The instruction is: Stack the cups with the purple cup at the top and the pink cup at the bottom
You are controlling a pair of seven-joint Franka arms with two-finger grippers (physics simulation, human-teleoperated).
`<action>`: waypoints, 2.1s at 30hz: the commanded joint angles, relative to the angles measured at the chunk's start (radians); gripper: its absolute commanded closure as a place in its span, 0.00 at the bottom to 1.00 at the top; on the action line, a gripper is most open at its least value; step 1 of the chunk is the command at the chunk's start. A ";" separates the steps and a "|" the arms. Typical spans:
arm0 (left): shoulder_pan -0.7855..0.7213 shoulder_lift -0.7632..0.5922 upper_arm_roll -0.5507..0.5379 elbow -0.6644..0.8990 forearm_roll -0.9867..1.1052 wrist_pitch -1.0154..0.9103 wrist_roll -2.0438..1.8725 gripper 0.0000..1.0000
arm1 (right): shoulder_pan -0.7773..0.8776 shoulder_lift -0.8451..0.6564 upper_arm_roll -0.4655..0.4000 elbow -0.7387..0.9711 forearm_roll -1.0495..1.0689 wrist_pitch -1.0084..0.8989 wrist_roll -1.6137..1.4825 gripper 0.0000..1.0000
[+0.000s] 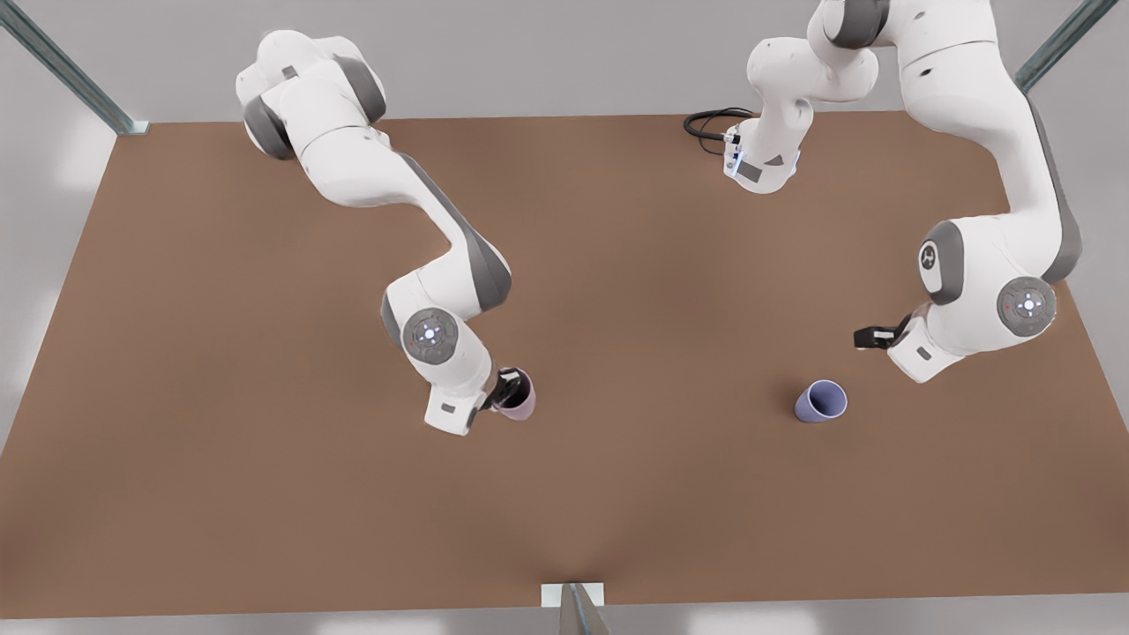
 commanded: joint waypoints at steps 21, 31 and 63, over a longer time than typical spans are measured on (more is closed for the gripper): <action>0.032 0.258 -0.024 -0.006 -0.029 0.344 -0.009 0.00 | 0.098 0.322 0.055 0.220 -0.025 0.183 1.123 0.43; 0.041 0.285 -0.055 -0.006 -0.117 0.353 -0.004 0.00 | 0.084 0.180 0.061 0.193 -0.046 0.113 1.047 0.00; -0.235 0.322 -0.231 0.416 -0.117 -0.041 -0.857 0.79 | -0.536 -0.750 0.084 -0.628 -0.118 -0.271 -0.036 0.00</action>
